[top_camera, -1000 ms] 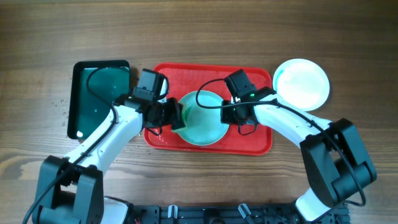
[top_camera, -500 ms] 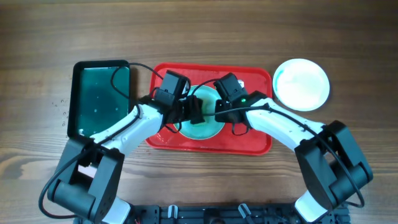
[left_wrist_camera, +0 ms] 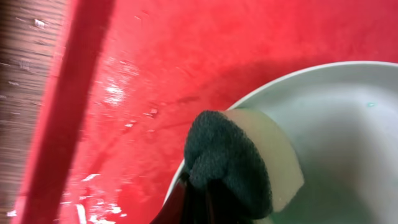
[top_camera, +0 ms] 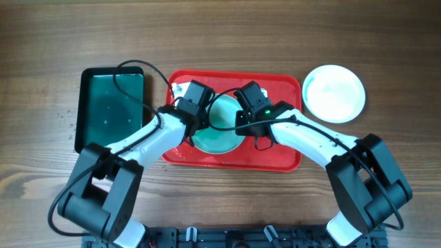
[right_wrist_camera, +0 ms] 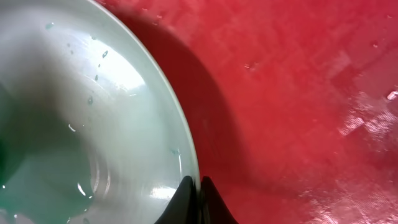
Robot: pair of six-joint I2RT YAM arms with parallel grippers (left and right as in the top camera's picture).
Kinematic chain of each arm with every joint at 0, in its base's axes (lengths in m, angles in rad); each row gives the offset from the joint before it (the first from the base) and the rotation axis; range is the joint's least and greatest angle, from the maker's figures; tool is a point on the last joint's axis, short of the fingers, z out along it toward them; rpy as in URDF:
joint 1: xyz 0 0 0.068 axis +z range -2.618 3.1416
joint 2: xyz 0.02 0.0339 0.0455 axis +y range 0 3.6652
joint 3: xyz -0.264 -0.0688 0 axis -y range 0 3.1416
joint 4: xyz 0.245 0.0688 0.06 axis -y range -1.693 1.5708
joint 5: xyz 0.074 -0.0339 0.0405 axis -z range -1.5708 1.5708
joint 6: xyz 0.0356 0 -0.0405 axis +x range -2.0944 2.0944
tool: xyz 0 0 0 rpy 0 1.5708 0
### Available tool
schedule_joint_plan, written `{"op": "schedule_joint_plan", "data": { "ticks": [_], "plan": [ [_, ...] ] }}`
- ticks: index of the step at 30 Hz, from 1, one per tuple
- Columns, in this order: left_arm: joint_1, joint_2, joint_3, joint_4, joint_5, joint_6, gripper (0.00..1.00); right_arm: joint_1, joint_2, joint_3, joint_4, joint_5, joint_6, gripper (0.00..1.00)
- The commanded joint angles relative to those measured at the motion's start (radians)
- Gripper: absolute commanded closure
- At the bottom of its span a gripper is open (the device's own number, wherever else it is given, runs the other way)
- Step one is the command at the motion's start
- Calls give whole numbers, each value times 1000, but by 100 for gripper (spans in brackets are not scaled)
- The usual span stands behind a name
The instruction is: Clean dirty plates on tray and stack at the side
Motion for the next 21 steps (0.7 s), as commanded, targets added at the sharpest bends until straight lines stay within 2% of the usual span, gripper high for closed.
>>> {"op": "schedule_joint_plan", "data": {
  "ticks": [1,3,5,7,10,12,16,19,21],
  "plan": [
    [23,-61,-28,38,11,39,96,-8,12,3,-19,51,-18,96],
    [23,-55,-29,119,251,29,96,-8,12,3,-17,51,-18,96],
    [23,-31,-29,216,391,-32,96,-8,12,3,-18,51,-18,96],
    [21,18,-29,298,459,-115,96,-8,12,3,-18,51,-18,96],
    [22,91,-29,317,492,-114,96,-8,12,3,-18,51,-18,96],
    [29,109,-29,298,422,-100,96,-8,12,3,-19,51,-18,96],
    [64,79,-28,144,90,-99,96,-8,12,3,-33,51,-18,96],
    [85,-11,-28,17,-159,-99,96,-8,12,3,-33,51,-18,96],
    [85,-106,-28,-21,-226,-94,96,-8,12,3,-36,47,-18,96]
  ]
}}
